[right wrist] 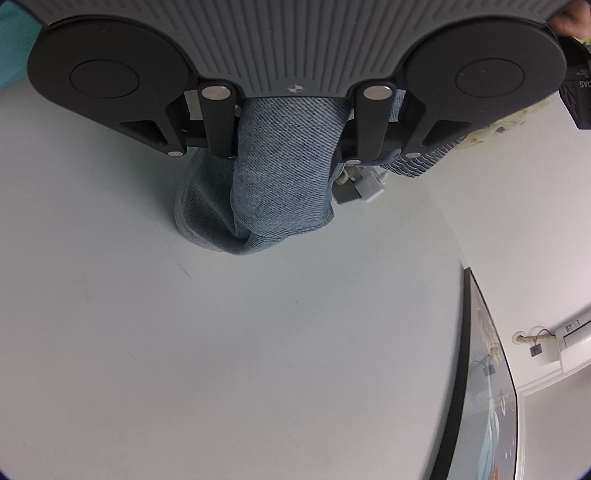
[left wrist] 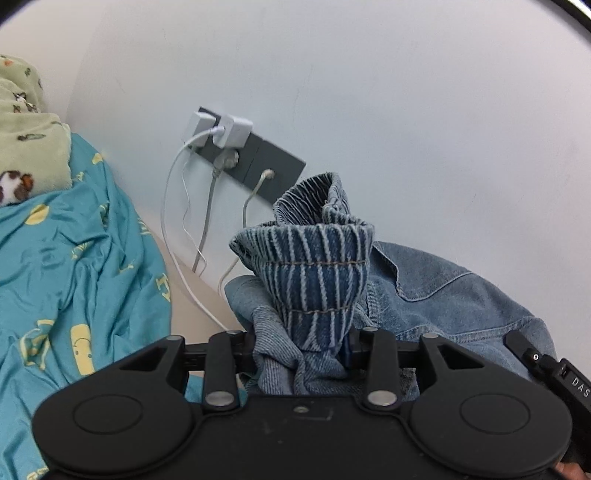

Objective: Fold clothes
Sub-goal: 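Carry the folded jeans with both grippers toward the wall socket, then lower the folded jeans onto the bed beside the wall with both grippers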

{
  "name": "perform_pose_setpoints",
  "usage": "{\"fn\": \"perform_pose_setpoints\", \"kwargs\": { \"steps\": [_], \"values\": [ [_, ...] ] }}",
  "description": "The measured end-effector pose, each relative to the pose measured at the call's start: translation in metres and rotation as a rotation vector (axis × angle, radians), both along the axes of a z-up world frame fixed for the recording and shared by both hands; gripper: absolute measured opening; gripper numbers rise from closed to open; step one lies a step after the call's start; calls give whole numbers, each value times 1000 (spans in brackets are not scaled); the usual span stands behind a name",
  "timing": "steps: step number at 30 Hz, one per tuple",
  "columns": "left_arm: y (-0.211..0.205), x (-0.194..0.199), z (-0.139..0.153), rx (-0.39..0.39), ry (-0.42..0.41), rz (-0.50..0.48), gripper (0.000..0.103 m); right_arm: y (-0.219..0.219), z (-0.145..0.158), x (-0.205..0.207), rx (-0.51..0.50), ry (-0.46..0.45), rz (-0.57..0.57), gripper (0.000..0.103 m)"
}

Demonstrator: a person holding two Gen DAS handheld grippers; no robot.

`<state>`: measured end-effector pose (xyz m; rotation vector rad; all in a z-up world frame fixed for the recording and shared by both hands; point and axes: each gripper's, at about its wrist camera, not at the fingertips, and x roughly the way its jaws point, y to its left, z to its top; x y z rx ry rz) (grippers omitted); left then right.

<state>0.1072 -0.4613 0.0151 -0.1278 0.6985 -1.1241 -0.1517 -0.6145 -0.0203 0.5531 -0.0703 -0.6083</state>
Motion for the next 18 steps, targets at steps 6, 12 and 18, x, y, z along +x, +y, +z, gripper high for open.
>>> {"fn": "perform_pose_setpoints", "kwargs": {
  "steps": [6, 12, 18],
  "values": [
    [-13, 11, -32, 50, -3, -43, 34, 1, -30, -2, 5, 65, -31, 30],
    [-27, 23, -65, 87, 15, -69, 34, -7, -53, 1, 35, 133, -38, 30],
    [-34, 27, -94, 114, 1, -101, 34, -6, -92, -7, 91, 209, -38, 30]
  ]
}}
